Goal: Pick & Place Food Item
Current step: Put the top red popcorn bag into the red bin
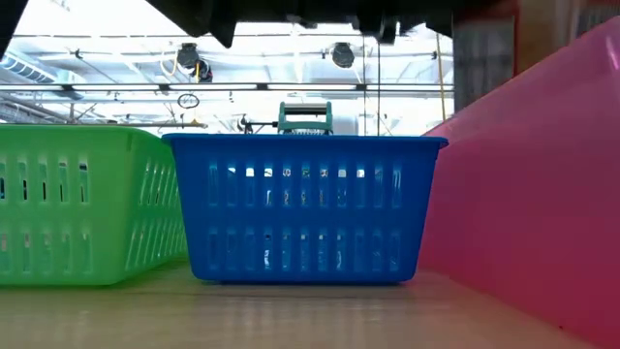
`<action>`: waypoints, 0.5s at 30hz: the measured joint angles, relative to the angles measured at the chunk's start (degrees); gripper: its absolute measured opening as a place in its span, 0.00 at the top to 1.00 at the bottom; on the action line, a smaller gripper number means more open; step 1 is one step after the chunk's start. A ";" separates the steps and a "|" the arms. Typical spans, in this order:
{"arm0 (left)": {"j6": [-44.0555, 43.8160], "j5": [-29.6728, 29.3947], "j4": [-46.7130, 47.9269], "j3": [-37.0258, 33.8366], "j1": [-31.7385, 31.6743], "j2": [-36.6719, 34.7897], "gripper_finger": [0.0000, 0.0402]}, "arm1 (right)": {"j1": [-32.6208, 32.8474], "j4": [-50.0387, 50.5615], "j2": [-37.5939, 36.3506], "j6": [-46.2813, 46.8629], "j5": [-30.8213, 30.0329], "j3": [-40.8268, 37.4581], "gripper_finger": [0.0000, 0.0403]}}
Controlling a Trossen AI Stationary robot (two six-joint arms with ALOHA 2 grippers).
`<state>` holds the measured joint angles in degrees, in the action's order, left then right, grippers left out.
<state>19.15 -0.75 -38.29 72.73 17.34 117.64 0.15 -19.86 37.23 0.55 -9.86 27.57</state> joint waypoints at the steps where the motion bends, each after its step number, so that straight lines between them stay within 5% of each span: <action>1: -0.47 -0.94 1.32 -0.01 0.00 0.17 0.99 | 0.00 0.04 0.00 0.21 0.77 0.00 0.66; 15: -7.95 -0.72 10.32 -0.02 0.31 0.18 0.88 | -0.01 0.07 0.04 0.95 1.17 0.00 0.67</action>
<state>11.20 -1.47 -27.97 72.71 17.65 117.82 0.14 -19.79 37.28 1.50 -8.69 27.57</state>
